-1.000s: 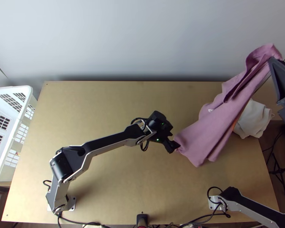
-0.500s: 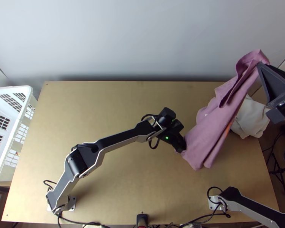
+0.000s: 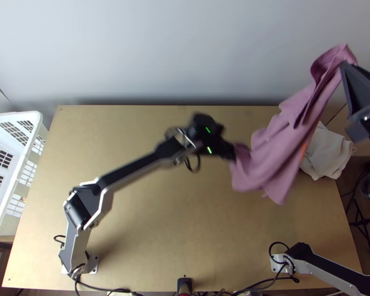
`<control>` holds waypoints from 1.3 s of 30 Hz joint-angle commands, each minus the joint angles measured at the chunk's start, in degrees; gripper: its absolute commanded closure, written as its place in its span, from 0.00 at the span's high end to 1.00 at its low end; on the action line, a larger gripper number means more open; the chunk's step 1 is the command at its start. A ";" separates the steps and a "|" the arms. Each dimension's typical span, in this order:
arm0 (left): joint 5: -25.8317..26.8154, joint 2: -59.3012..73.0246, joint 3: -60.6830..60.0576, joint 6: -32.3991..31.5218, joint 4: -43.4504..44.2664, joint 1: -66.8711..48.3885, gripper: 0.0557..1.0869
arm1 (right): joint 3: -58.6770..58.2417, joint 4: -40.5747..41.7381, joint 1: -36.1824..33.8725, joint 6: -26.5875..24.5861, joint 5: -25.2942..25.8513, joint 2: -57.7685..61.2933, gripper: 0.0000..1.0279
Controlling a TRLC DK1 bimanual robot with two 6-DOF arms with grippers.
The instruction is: Fold the t-shirt
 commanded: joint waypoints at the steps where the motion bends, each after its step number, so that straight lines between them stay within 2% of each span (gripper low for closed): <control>1: -13.75 -0.25 12.69 3.00 -6.11 16.86 0.08 | -2.96 12.42 -2.99 0.94 5.05 1.11 0.03; 7: -13.22 -6.49 14.63 8.89 -12.61 24.59 0.08 | -4.37 19.19 -3.17 -0.37 5.31 3.66 0.03; 10: -10.23 -12.73 12.52 10.21 -18.24 23.71 0.08 | -7.27 21.48 -2.73 -1.17 5.31 3.48 0.03; 15: -10.05 -29.43 -1.99 13.90 -18.59 12.20 0.08 | -12.28 24.73 -2.38 -2.75 5.31 1.72 0.03; 18: -10.14 -39.62 -12.80 16.63 -18.85 0.86 0.08 | -17.20 26.66 -2.29 -3.27 5.31 -0.12 0.03; 22: -13.92 -50.34 -30.81 22.25 -17.54 -15.57 0.08 | -25.81 30.00 -2.29 -2.75 5.31 -3.37 0.03; 24: -13.83 -53.33 -39.08 24.10 -17.71 -19.26 0.08 | -30.03 31.58 -2.29 -2.66 5.31 -5.13 0.03; 26: -13.75 -56.23 -46.11 28.67 -19.38 -22.34 0.08 | -33.37 32.81 -2.29 -2.66 5.31 -6.36 0.03; 30: -12.95 -61.24 -54.19 34.47 -25.27 -27.97 0.09 | -39.17 35.54 -2.38 -3.19 5.31 -8.30 0.03; 32: -9.88 -63.18 -56.57 34.56 -27.03 -29.37 0.16 | -41.19 35.89 -2.38 -3.27 5.31 -8.91 0.03; 33: -7.59 -63.53 -57.45 34.29 -27.82 -29.46 0.22 | -41.90 35.98 -2.38 -3.19 5.31 -9.17 0.03; 34: -5.57 -63.44 -58.06 34.12 -28.35 -29.46 0.37 | -42.42 35.98 -2.38 -3.10 5.31 -9.44 0.03; 36: -4.08 -62.30 -57.80 32.45 -29.84 -29.37 0.99 | -42.95 36.50 -2.90 -2.84 5.31 -9.61 0.03; 37: -3.64 -61.59 -57.27 32.01 -29.93 -29.28 0.96 | -42.86 36.68 -3.08 -2.84 5.31 -9.61 0.03; 39: -2.58 -60.98 -56.39 31.57 -30.89 -29.02 0.96 | -42.07 37.03 -3.17 -3.10 5.31 -9.44 0.03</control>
